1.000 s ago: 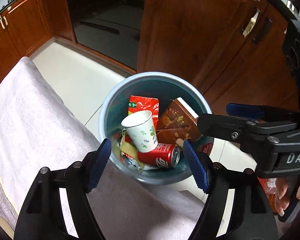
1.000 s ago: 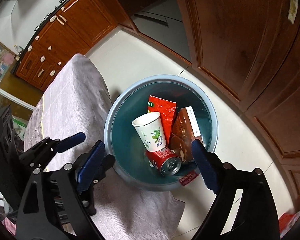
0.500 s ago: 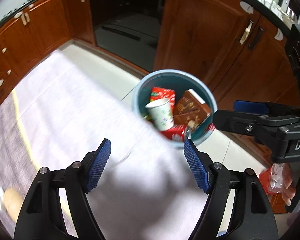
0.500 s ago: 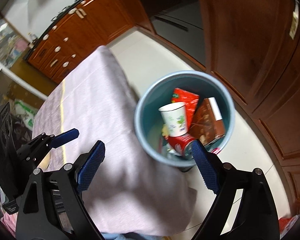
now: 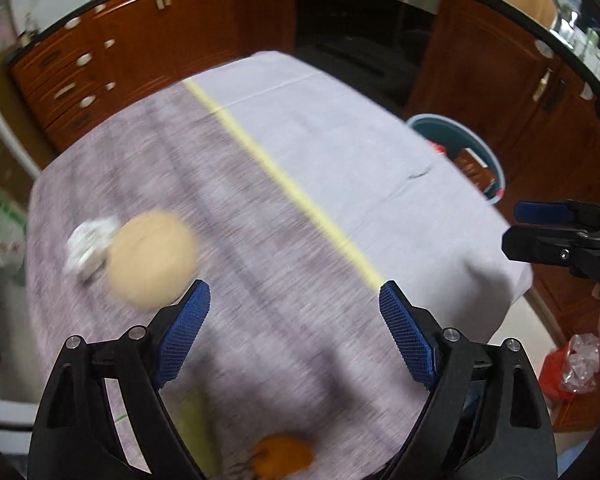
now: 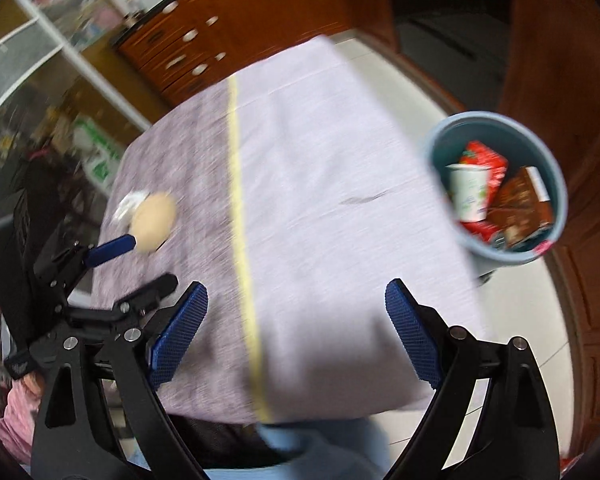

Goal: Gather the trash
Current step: 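Return to the table and grasp the orange with the right tool while the left tool grasps the rind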

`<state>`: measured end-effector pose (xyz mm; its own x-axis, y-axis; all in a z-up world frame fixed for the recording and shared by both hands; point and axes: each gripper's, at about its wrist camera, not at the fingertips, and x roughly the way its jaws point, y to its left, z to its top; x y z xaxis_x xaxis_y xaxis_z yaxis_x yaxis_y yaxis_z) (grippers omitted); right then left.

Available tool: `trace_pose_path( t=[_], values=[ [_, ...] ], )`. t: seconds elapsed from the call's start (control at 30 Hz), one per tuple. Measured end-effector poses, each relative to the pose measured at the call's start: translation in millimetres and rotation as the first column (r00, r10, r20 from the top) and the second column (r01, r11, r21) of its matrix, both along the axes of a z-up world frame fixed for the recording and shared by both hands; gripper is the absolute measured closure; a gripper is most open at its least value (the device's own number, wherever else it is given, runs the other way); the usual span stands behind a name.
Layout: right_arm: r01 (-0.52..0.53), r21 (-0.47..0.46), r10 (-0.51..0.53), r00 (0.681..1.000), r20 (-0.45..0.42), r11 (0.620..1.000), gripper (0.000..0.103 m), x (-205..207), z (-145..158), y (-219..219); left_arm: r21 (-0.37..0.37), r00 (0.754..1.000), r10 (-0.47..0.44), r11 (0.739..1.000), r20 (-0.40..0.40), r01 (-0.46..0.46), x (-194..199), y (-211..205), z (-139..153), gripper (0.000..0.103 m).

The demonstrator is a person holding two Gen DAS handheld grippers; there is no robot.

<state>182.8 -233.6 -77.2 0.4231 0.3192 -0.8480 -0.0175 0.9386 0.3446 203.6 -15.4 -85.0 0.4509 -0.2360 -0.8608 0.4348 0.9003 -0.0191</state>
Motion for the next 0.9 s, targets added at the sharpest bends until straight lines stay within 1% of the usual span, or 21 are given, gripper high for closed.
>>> trace_pose_path(
  t=[0.1,0.13,0.23,0.3,0.33,0.47,0.53,0.6,0.67,0.77,0.8,0.83,0.87,0.9],
  values=[
    [-0.079,-0.002,0.079,0.997,-0.021,0.997,0.017,-8,-7,42,0.015,0.999,0.053,0.999,0.008,-0.053,-17,44,-5,0.016],
    [-0.101,-0.003,0.101,0.995,-0.026,0.995,0.017,-10,-9,53,0.017,0.998,0.063,0.998,0.007,-0.063,-22,53,-7,0.016],
    [-0.187,-0.015,0.186,0.981,-0.049,0.982,0.017,-19,-19,93,0.016,0.994,0.112,0.994,-0.009,-0.112,-37,88,-17,0.016],
    [-0.242,-0.008,0.241,0.969,-0.064,0.97,0.017,-27,-25,118,0.0,0.99,0.141,0.99,-0.023,-0.141,-49,107,-25,0.016],
    [-0.268,-0.002,0.267,0.961,-0.071,0.964,0.017,-31,-29,131,-0.005,0.989,0.148,0.989,-0.026,-0.148,-53,112,-27,0.016],
    [-0.312,0.019,0.312,0.945,-0.095,0.95,0.017,-45,-45,161,-0.011,0.985,0.168,0.986,-0.03,-0.168,-70,129,-39,0.016],
    [-0.334,0.012,0.334,0.936,-0.111,0.942,0.017,-48,-53,174,-0.007,0.984,0.175,0.985,-0.031,-0.175,-74,132,-45,0.016],
    [-0.361,-0.015,0.357,0.927,-0.118,0.932,0.018,-50,-59,188,-0.024,0.982,0.184,0.983,-0.036,-0.184,-78,138,-48,0.016],
    [-0.376,-0.016,0.371,0.92,-0.126,0.927,0.02,-52,-65,194,-0.038,0.981,0.188,0.981,-0.049,-0.19,-81,145,-51,0.016],
    [-0.404,-0.049,0.396,0.909,-0.129,0.913,0.033,-52,-71,206,-0.042,0.981,0.19,0.98,-0.045,-0.192,-83,151,-53,0.016],
    [-0.415,-0.059,0.405,0.905,-0.133,0.908,0.042,-52,-73,210,-0.043,0.98,0.195,0.979,-0.044,-0.197,-83,154,-54,0.016],
    [-0.421,-0.073,0.41,0.902,-0.133,0.904,0.047,-52,-75,213,-0.048,0.979,0.2,0.978,-0.048,-0.202,-82,155,-55,0.016],
    [-0.424,-0.088,0.413,0.903,-0.114,0.902,0.048,-52,-73,215,-0.056,0.977,0.208,0.976,-0.056,-0.211,-82,158,-57,0.016],
    [-0.432,-0.097,0.422,0.9,-0.107,0.897,0.057,-54,-73,217,-0.066,0.975,0.214,0.974,-0.063,-0.218,-81,160,-58,0.016]
  ],
)
